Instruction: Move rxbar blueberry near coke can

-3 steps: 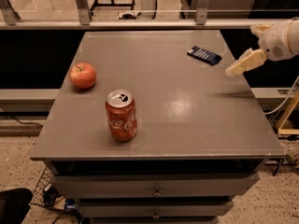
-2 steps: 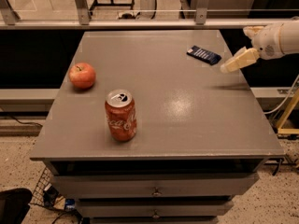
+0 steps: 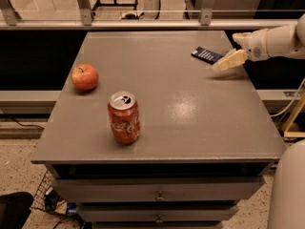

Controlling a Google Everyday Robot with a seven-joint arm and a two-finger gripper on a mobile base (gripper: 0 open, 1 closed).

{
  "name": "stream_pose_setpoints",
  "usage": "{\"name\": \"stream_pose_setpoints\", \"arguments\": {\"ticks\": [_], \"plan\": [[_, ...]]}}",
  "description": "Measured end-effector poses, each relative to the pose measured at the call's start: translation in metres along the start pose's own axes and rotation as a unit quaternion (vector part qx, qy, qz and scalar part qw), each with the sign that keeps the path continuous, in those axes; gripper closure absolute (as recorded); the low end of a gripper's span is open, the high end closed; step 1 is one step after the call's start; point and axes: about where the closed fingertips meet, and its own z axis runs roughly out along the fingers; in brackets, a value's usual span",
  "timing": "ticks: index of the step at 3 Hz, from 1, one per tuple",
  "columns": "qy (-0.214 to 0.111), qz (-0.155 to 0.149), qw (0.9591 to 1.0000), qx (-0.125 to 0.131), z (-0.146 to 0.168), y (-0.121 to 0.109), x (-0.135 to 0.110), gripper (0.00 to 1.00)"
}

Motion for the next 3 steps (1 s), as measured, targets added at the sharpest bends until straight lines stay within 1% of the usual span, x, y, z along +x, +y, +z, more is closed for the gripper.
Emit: {"name": "stream_pose_setpoints", "arguments": {"ticks": [1, 2, 3], "plan": [[-0.006, 0.011, 0.9999, 0.002, 0.008, -0.006, 0.004, 0.00], [-0.006, 0.022, 0.9997, 0.011, 0.013, -0.011, 0.013, 0.00], [-0.006, 0.035, 0.9993, 0.006, 0.023, -0.011, 0.023, 0.00]]}}
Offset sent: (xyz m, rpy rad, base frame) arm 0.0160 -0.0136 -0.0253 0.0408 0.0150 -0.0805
